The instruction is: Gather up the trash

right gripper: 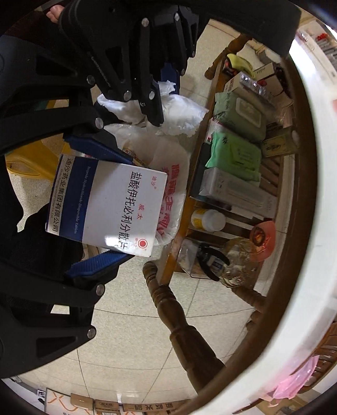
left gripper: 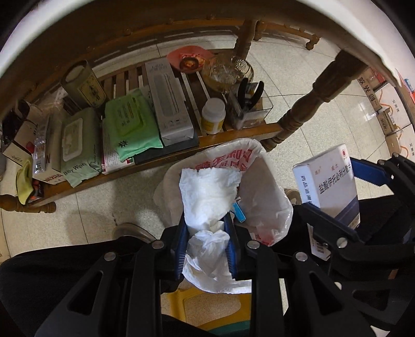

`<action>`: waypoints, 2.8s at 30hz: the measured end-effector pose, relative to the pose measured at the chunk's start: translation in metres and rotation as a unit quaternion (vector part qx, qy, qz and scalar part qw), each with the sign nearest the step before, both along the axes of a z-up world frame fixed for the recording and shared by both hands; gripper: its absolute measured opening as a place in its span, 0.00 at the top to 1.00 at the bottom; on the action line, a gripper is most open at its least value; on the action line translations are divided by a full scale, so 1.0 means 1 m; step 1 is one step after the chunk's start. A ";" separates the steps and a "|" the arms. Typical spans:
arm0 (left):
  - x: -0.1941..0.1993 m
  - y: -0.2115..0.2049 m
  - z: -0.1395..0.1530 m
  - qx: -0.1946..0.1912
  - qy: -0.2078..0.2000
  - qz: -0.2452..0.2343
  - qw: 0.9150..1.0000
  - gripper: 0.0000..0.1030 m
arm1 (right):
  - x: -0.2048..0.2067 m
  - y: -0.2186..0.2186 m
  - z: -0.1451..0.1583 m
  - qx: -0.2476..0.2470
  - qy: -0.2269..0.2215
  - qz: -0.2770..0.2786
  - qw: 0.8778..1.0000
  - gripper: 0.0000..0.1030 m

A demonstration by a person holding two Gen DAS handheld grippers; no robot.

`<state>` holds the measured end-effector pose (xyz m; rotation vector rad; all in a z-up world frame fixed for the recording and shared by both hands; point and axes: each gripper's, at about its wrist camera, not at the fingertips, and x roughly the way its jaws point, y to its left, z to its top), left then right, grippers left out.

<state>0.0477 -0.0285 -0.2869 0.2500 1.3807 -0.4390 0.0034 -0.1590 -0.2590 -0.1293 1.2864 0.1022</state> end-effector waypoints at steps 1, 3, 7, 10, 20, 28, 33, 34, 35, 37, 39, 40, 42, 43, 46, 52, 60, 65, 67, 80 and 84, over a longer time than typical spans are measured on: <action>0.001 -0.002 -0.004 0.004 0.002 -0.002 1.000 0.75 | 0.002 0.000 -0.004 -0.001 0.003 -0.001 1.000 0.37; 0.003 -0.005 -0.012 0.009 0.004 -0.005 1.000 0.75 | 0.006 -0.002 -0.012 -0.002 0.010 -0.005 1.000 0.37; 0.009 -0.009 -0.027 0.008 0.016 -0.005 1.000 0.75 | 0.015 -0.007 -0.027 -0.002 0.018 -0.013 1.000 0.37; 0.015 -0.009 -0.037 0.008 0.022 0.007 1.000 0.75 | 0.019 -0.009 -0.039 -0.005 0.025 -0.016 1.000 0.37; 0.034 -0.008 -0.084 0.014 0.073 0.034 0.997 0.75 | 0.030 -0.010 -0.081 -0.007 0.060 -0.017 0.998 0.37; 0.047 -0.003 -0.112 0.012 0.100 0.067 0.993 0.75 | 0.036 -0.013 -0.108 -0.003 0.088 -0.022 0.996 0.37; 0.049 -0.003 -0.128 0.015 0.117 0.079 0.990 0.75 | 0.039 -0.013 -0.123 0.002 0.107 -0.025 0.994 0.37; 0.050 -0.003 -0.130 0.018 0.117 0.079 0.990 0.75 | 0.040 -0.013 -0.126 0.001 0.109 -0.025 0.994 0.37; 0.049 -0.004 -0.134 0.020 0.119 0.079 0.990 0.75 | 0.040 -0.013 -0.129 0.001 0.113 -0.026 0.993 0.37; 0.049 -0.007 -0.139 0.019 0.131 0.078 0.988 0.75 | 0.040 -0.013 -0.133 0.004 0.119 -0.028 0.992 0.37; 0.048 -0.008 -0.147 0.014 0.149 0.079 0.986 0.75 | 0.040 -0.013 -0.137 0.008 0.127 -0.029 0.992 0.37; 0.047 -0.008 -0.150 0.017 0.150 0.079 0.985 0.75 | 0.040 -0.013 -0.138 0.009 0.129 -0.030 0.991 0.37; 0.047 -0.008 -0.154 0.027 0.146 0.079 0.986 0.75 | 0.039 -0.013 -0.142 0.011 0.133 -0.030 0.991 0.37; 0.047 -0.008 -0.156 0.027 0.147 0.081 0.985 0.75 | 0.039 -0.013 -0.143 0.012 0.135 -0.030 0.990 0.37; 0.047 -0.008 -0.164 0.024 0.163 0.084 0.983 0.75 | 0.038 -0.013 -0.147 0.013 0.141 -0.031 0.990 0.37; 0.047 -0.008 -0.168 0.029 0.163 0.082 0.983 0.75 | 0.038 -0.016 -0.150 0.017 0.145 -0.033 0.989 0.37; 0.045 -0.010 -0.170 0.037 0.162 0.082 0.983 0.73 | 0.036 -0.011 -0.157 0.018 0.150 -0.027 0.988 0.37; 0.042 -0.013 -0.170 0.049 0.157 0.070 0.984 0.66 | 0.036 -0.011 -0.158 0.021 0.151 -0.027 0.988 0.37; 0.041 -0.014 -0.171 0.054 0.159 0.067 0.984 0.62 | 0.036 -0.012 -0.160 0.020 0.152 -0.027 0.988 0.37; 0.044 -0.014 -0.170 0.076 0.144 0.064 0.985 0.41 | 0.040 -0.018 -0.162 0.020 0.157 -0.036 0.987 0.36; 0.046 -0.012 -0.170 0.081 0.142 0.066 0.984 0.37 | 0.040 -0.019 -0.162 0.019 0.157 -0.039 0.987 0.36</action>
